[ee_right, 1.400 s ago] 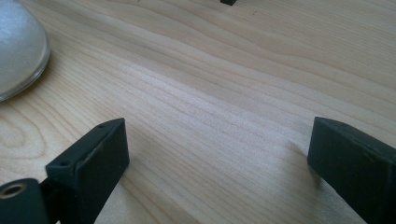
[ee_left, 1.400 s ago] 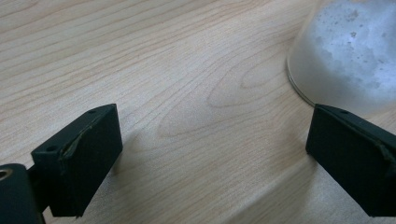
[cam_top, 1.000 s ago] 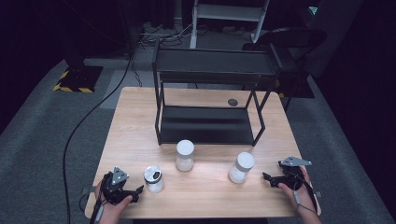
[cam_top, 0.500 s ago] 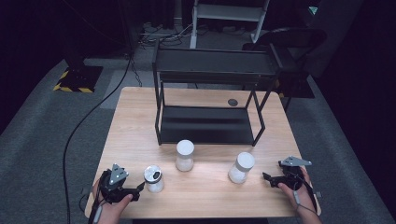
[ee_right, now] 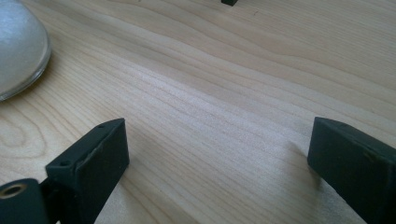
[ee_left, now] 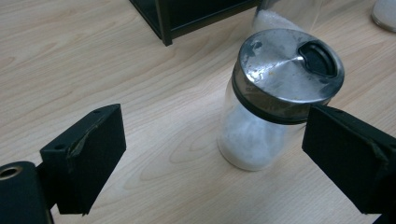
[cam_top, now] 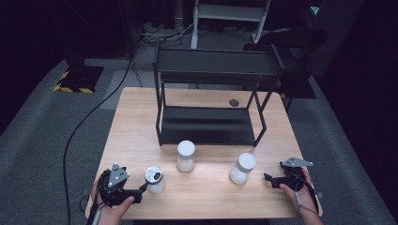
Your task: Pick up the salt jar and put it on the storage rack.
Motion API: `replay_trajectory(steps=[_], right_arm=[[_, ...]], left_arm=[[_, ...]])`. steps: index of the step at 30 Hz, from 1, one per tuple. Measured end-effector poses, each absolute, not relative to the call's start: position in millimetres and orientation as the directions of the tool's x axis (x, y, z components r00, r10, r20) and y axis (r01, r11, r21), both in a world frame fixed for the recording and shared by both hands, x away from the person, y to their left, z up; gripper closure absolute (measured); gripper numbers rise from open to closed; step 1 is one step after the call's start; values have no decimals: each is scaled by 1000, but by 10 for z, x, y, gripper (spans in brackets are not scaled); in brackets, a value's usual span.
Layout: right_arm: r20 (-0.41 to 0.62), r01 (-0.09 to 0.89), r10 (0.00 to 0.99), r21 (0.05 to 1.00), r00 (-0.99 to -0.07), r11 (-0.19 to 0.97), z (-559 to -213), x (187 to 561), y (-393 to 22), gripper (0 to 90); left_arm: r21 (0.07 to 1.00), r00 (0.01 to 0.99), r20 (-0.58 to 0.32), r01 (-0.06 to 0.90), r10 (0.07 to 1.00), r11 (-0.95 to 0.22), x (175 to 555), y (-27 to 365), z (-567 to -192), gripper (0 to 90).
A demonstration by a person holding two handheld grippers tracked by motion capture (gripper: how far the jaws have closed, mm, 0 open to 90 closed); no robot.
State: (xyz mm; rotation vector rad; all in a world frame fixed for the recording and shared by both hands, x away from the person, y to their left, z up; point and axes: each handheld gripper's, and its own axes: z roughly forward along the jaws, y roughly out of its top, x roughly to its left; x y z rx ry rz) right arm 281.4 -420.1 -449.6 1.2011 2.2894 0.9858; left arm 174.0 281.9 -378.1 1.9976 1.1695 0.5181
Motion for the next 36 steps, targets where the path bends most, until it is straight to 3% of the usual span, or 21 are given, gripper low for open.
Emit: replay_trajectory(steps=[36], right_arm=[[-5, 562, 824, 729, -567, 391, -4498, 2812, -4200, 51]], left_arm=[[812, 544, -49, 510, 838, -283, 1894, 2467, -3792, 84]])
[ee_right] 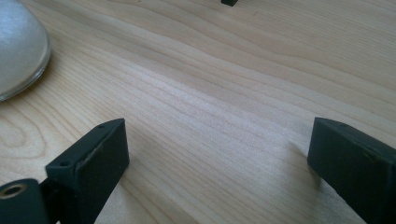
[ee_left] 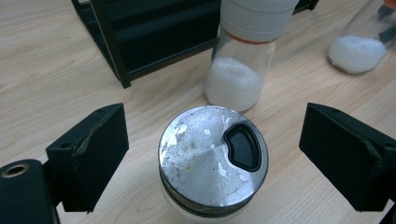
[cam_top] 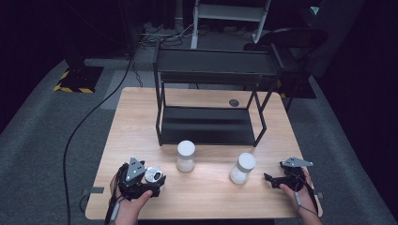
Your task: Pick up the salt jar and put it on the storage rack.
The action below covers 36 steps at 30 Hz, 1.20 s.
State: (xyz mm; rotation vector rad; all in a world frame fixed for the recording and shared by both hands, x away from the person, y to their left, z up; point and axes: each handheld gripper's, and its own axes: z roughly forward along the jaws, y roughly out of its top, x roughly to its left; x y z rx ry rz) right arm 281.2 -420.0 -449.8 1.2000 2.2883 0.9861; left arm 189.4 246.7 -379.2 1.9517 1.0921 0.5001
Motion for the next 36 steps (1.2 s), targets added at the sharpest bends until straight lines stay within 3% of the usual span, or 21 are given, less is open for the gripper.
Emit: replay_trajectory(steps=[26, 36], right_arm=[[-6, 561, 823, 729, -568, 392, -4498, 2809, -4200, 51], [-5, 561, 823, 729, -568, 392, -4498, 2809, -4201, 51]], left_arm=[[781, 523, -72, 559, 849, -278, 1946, 2393, -4198, 157], [776, 528, -57, 558, 848, -295, 1957, 2390, -4293, 281]])
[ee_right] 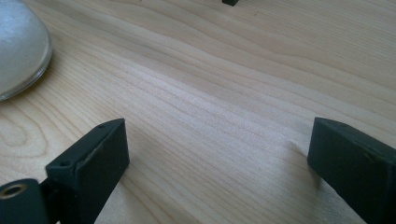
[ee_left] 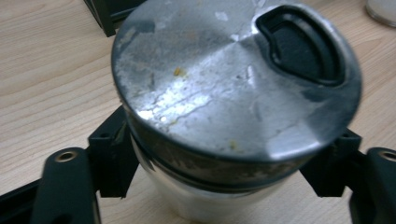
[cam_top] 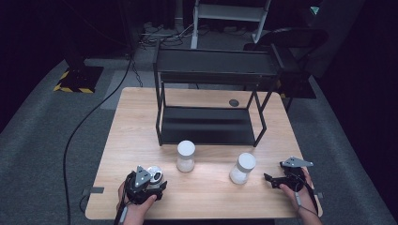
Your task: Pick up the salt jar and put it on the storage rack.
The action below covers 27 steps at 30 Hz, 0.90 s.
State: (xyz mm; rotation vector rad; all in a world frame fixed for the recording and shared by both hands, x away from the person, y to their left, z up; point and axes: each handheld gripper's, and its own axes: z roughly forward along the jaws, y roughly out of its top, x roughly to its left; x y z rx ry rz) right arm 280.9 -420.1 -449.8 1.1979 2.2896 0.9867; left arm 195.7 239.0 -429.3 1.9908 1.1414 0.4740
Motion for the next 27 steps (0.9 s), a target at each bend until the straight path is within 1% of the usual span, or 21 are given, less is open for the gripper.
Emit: replay_trajectory(steps=[2, 4, 6, 13, 17, 27], right_arm=[[-5, 561, 823, 729, -568, 392, -4498, 2809, -4200, 51], [-5, 561, 823, 729, -568, 392, -4498, 2809, -4200, 52], [-5, 561, 823, 729, -568, 392, -4498, 2809, -4201, 51], [-5, 561, 823, 729, -568, 392, -4499, 2808, -4200, 51], [-5, 561, 823, 729, -567, 392, -4499, 2807, -4199, 51], [-5, 564, 827, 729, -563, 388, -4499, 2803, -4190, 51]], left_arm=[[782, 531, -65, 553, 845, -288, 1952, 2415, -4319, 288], [780, 535, -43, 546, 844, -306, 1942, 2388, -4303, 297], [781, 535, -40, 544, 844, -307, 1943, 2387, -4302, 299], [790, 538, -52, 537, 841, -295, 1955, 2421, -4266, 301], [796, 550, -25, 516, 835, -316, 1980, 2418, -4180, 301], [791, 590, -6, 497, 808, -357, 2184, 2387, -3926, 301]])
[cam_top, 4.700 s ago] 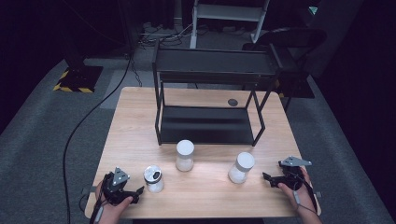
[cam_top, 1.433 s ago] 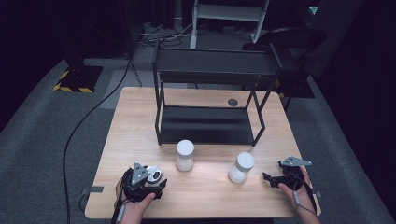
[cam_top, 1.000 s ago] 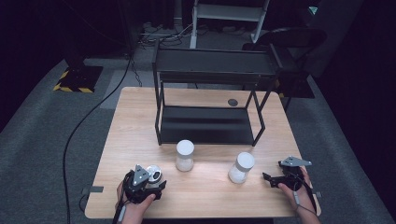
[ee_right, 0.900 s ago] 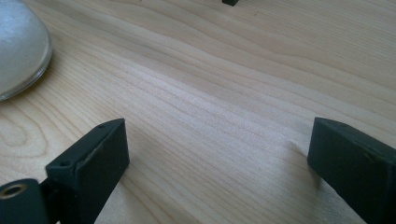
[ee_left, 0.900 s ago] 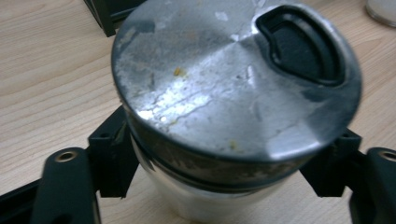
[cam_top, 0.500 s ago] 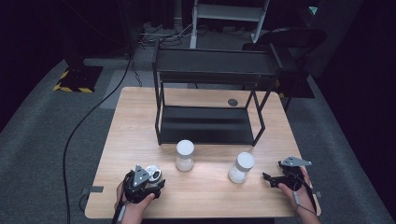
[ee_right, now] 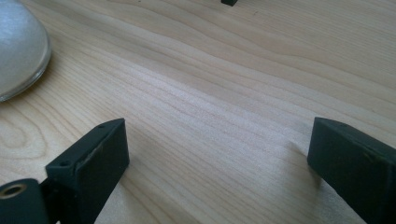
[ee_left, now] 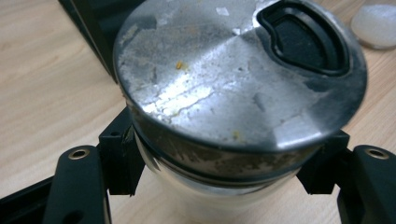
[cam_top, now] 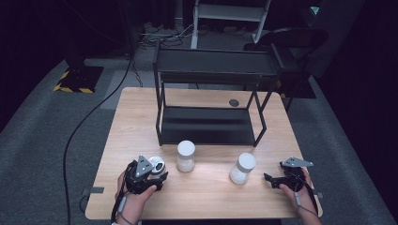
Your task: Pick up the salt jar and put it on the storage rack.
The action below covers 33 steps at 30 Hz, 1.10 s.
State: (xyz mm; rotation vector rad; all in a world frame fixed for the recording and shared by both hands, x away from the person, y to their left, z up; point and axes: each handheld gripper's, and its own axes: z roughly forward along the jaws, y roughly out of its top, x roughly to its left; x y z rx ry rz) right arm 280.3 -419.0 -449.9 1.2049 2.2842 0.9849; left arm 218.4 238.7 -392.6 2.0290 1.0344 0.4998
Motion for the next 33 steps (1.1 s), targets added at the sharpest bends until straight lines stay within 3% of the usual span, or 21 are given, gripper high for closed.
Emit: replay_trajectory(steps=[33], right_arm=[[-4, 565, 828, 729, -560, 386, -4499, 2801, -4186, 51]], left_arm=[[800, 632, 65, 430, 772, -419, 2782, 2252, -3225, 301]])
